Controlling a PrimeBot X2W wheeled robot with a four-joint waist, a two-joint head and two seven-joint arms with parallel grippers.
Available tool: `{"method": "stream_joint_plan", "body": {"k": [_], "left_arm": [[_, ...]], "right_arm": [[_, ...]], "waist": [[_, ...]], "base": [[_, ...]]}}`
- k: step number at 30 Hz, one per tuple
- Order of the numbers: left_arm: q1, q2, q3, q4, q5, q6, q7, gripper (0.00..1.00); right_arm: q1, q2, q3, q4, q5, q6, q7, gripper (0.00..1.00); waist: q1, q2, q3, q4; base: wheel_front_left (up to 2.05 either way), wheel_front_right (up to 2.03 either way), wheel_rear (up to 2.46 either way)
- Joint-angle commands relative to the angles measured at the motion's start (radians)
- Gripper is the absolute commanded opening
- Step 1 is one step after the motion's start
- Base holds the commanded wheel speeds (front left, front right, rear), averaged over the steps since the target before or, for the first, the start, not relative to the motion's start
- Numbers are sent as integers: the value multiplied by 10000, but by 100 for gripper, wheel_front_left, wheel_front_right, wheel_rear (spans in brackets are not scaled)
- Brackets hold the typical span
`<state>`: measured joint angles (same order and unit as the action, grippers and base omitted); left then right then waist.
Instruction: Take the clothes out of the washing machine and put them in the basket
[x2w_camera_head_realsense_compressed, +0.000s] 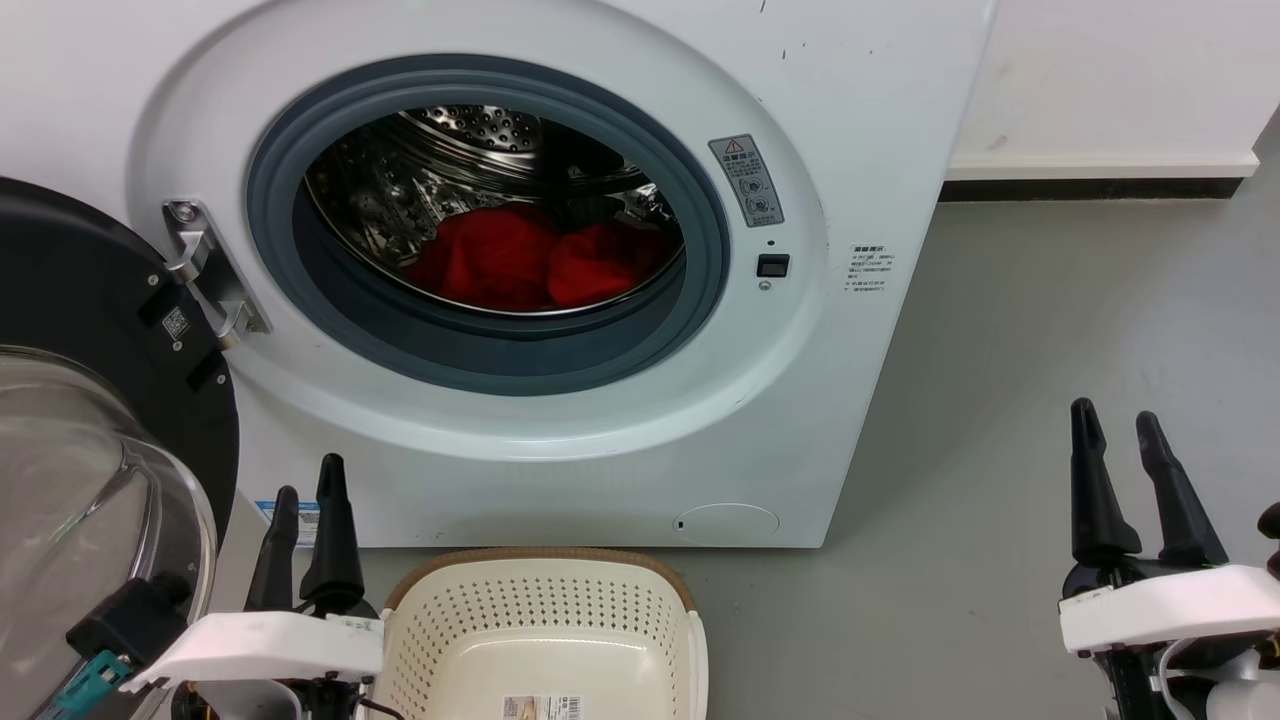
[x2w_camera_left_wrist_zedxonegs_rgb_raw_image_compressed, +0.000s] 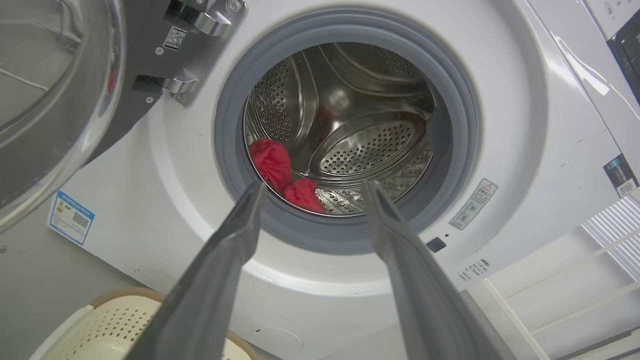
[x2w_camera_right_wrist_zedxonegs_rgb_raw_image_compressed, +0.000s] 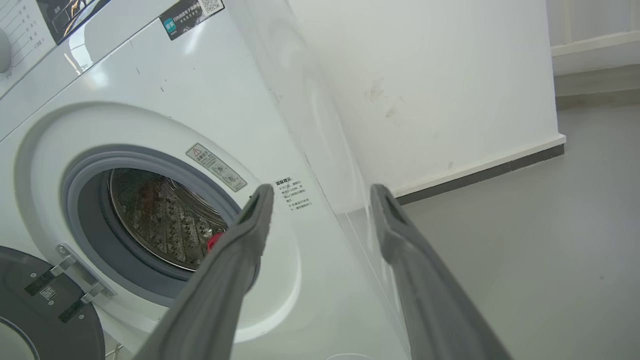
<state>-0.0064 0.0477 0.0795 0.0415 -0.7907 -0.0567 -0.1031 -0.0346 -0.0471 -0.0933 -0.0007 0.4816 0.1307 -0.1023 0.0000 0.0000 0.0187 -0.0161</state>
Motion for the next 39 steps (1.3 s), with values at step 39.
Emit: {"method": "stream_joint_plan", "body": {"k": [39], "left_arm": [[441,29,-1211,-102,5102,69,-1055,100]], "right_arm": [[570,-47,568,-4,-4525,-1,-1054,100]], "waist": [[0,0,36,-30]], "base": [[0,0,0]]}}
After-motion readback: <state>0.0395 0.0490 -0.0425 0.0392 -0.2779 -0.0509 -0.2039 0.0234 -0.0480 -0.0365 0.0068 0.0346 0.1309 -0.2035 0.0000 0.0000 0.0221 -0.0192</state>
